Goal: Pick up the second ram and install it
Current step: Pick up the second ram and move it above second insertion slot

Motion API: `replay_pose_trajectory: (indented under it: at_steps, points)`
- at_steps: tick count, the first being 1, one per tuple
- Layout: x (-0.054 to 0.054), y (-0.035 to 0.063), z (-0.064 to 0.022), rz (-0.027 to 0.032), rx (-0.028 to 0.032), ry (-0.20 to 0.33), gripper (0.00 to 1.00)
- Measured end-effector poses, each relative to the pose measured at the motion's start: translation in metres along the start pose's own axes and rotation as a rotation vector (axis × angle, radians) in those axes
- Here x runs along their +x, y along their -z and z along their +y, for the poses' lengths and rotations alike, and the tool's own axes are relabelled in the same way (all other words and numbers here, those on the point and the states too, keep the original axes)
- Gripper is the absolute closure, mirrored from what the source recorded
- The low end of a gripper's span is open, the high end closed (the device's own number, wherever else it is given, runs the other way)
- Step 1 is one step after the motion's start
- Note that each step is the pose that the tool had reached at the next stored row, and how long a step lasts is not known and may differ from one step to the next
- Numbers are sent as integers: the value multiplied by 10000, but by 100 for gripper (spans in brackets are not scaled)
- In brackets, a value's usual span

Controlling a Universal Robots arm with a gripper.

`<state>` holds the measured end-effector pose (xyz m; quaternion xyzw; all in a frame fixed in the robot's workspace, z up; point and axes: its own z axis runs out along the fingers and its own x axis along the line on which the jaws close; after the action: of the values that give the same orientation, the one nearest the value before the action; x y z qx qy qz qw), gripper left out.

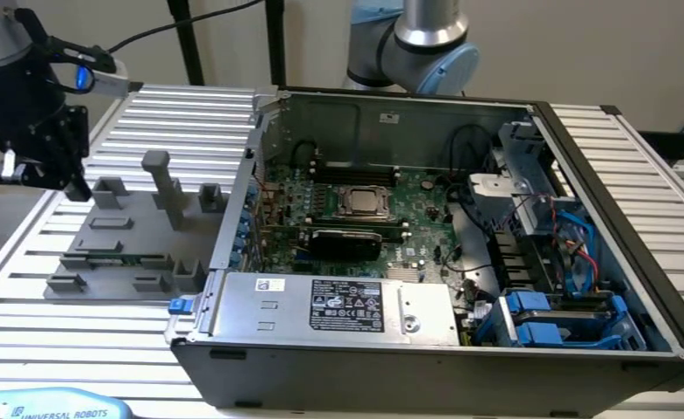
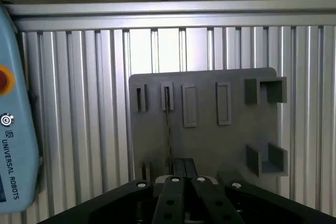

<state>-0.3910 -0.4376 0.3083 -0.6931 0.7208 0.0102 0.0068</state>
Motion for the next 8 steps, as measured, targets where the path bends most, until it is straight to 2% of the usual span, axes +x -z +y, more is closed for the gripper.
replay_pose_trajectory:
  at_steps: [6, 7, 8]
  points:
    - [20, -89, -1, 0, 0, 11, 89]
    - [22, -103, -1, 1, -1, 11, 88]
    - [23, -121, -1, 1, 0, 13, 83]
